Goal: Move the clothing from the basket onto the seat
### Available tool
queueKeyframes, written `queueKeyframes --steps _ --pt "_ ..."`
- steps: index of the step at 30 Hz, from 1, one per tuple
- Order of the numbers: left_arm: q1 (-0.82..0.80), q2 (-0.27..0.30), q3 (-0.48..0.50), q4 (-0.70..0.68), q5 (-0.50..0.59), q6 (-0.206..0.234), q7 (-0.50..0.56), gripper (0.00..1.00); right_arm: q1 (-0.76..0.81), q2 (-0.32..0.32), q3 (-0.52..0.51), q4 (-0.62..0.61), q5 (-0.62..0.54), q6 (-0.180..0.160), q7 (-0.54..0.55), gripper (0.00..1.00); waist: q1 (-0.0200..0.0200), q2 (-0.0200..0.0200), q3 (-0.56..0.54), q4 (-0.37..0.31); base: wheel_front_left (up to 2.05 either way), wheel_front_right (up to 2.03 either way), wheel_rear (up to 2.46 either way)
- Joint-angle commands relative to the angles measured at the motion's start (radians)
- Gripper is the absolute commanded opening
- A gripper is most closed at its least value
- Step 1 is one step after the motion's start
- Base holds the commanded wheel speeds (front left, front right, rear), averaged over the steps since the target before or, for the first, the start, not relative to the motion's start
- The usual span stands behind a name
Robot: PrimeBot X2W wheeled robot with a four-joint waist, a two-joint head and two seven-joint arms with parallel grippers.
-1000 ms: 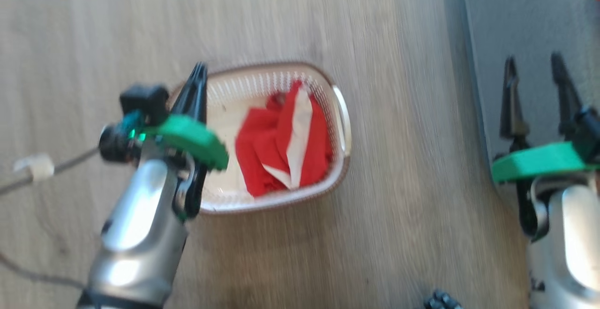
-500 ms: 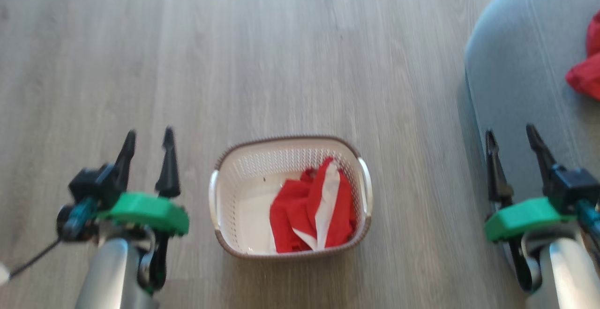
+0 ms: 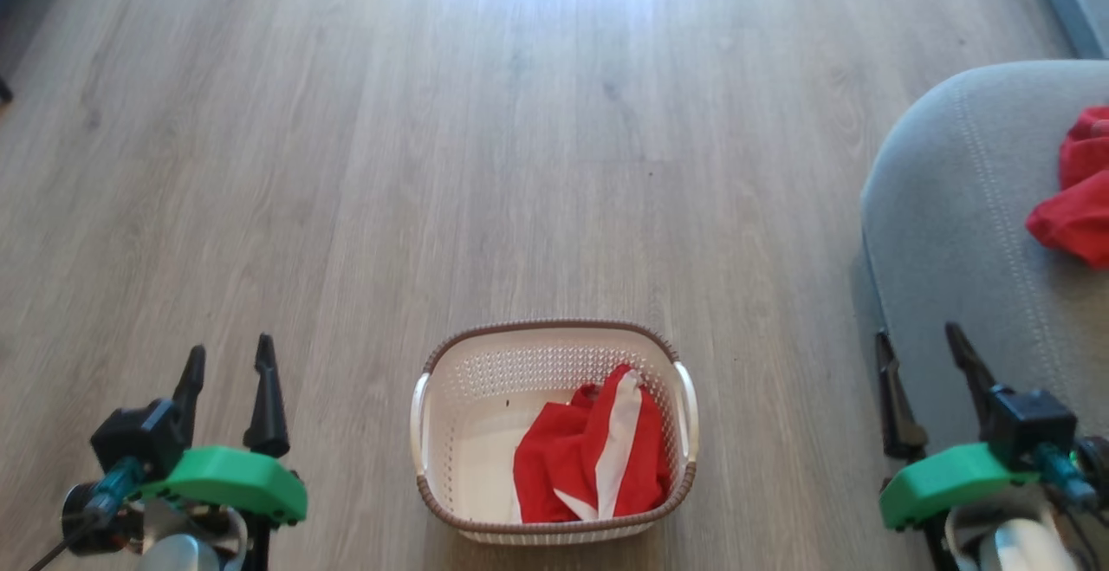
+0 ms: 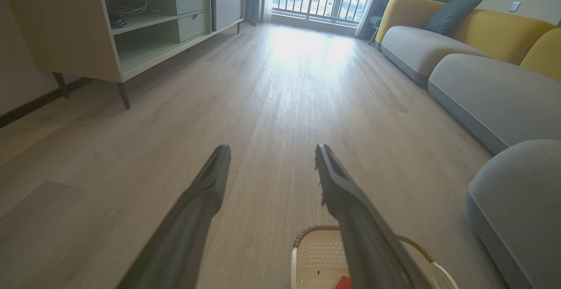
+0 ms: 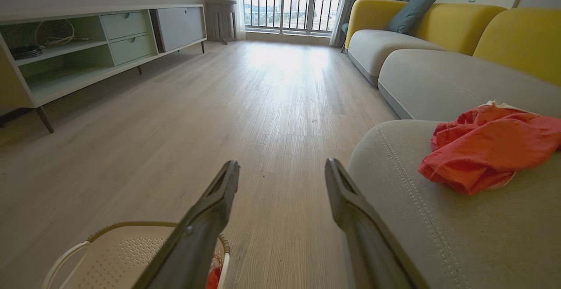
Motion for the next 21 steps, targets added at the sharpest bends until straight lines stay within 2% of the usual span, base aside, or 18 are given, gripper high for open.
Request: queueKeyframes --steps 1,21 --pt "-0.025 0.006 0.041 -0.027 0.009 -0.005 -0.011 1.00 -0.010 -0.003 0.028 -0.027 0.002 0.000 -0.006 1.00 0.0001 -0.0001 -0.006 -0.011 0.00 0.00 0.00" --pt "-0.027 0.002 0.053 -0.009 -0.003 -0.020 -0.011 1.00 -0.006 0.014 0.046 -0.021 0.009 0.000 -0.006 1.00 0.0001 -0.0001 -0.013 -0.057 0.00 0.00 0.00"
